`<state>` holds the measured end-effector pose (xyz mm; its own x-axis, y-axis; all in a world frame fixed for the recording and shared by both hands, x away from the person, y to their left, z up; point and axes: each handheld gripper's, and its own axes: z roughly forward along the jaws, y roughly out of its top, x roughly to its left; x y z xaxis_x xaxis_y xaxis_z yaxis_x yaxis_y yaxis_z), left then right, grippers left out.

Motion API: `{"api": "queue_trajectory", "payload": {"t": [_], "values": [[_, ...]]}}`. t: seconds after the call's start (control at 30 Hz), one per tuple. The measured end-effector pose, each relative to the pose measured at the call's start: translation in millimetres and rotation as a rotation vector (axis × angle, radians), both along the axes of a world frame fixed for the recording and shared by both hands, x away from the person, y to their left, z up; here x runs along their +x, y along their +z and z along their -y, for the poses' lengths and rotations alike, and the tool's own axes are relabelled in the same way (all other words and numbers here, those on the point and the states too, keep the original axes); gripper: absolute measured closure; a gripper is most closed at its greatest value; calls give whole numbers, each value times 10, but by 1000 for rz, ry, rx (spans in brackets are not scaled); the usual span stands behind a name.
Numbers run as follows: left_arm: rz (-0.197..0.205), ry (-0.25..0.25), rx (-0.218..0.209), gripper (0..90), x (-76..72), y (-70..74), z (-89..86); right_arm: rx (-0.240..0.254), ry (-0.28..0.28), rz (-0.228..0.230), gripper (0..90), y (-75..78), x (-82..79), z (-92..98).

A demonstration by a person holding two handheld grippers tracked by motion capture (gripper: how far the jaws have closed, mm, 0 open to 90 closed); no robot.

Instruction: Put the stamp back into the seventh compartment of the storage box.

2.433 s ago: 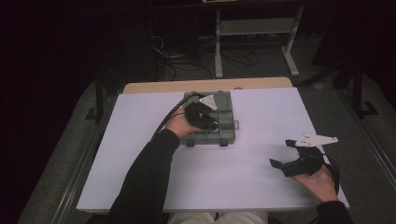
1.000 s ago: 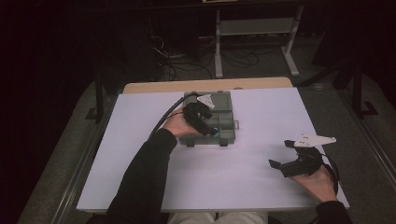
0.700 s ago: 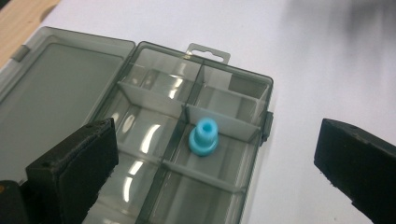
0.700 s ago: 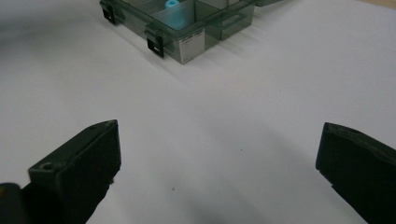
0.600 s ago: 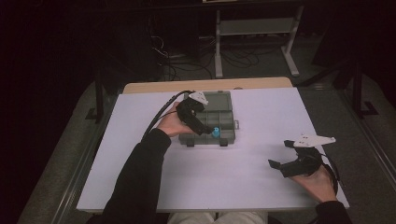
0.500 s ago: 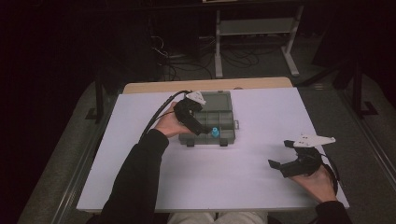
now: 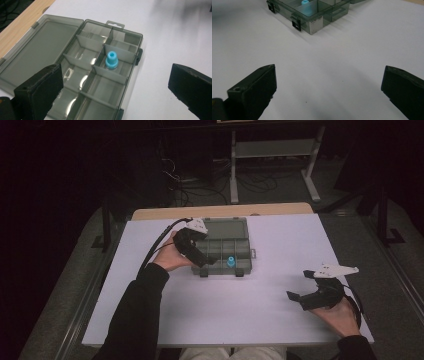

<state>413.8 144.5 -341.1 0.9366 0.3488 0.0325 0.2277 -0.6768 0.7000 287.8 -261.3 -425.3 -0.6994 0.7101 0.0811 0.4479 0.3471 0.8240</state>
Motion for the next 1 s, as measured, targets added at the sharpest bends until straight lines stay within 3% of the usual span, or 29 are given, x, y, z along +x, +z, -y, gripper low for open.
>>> {"api": "queue_trajectory", "payload": {"t": [0.57,1.0], "values": [[1,73,-8,0,-158,-102,-424,-2,1,1,0,1,3,-15],[16,120,-60,0,-326,-145,-710,-3,1,1,0,3,-1,-28]]}}
